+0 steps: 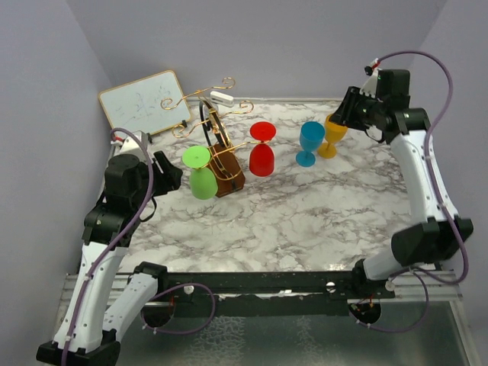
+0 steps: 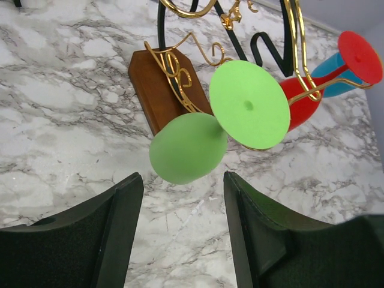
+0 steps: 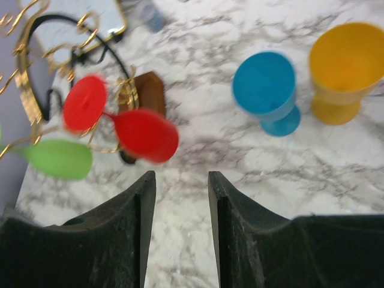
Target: Take the wine glass off the wine glass rack
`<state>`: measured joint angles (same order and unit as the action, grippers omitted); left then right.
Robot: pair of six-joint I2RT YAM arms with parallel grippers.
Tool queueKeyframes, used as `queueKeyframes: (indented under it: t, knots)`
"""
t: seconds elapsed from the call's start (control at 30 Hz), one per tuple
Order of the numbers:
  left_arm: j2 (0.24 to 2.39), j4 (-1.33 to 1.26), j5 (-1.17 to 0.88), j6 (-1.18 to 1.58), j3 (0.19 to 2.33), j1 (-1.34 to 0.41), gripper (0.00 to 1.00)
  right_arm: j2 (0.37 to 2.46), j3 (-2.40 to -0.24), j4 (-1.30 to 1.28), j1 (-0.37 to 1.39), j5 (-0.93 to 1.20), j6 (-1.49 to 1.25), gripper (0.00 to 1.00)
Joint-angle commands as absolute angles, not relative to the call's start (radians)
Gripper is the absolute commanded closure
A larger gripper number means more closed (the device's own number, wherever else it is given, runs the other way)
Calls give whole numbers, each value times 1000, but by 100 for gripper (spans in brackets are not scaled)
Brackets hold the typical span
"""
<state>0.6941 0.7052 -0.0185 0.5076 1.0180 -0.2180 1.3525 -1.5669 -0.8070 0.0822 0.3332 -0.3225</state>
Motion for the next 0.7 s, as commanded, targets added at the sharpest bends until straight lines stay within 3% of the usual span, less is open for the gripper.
queueKeyframes:
  t: [0.0, 0.17, 0.43, 0.57, 0.67]
  knots:
    - [616, 667, -75, 582, 999, -218, 40, 1083, -1303, -658, 89, 638, -299, 59]
    - [628, 636, -79, 674, 1049, -217, 36, 887, -1143, -711, 89, 693, -300, 59]
    - [819, 571, -104, 757, 1135, -216, 34, 699, -1166, -796, 89, 716, -320, 59]
    - [938, 592, -6, 706, 1305, -156, 34, 699, -1229, -841, 89, 682, -313, 59]
    - [1049, 577, -105, 667, 1493, -13, 34, 738, -1264, -856, 89, 649, -283, 59]
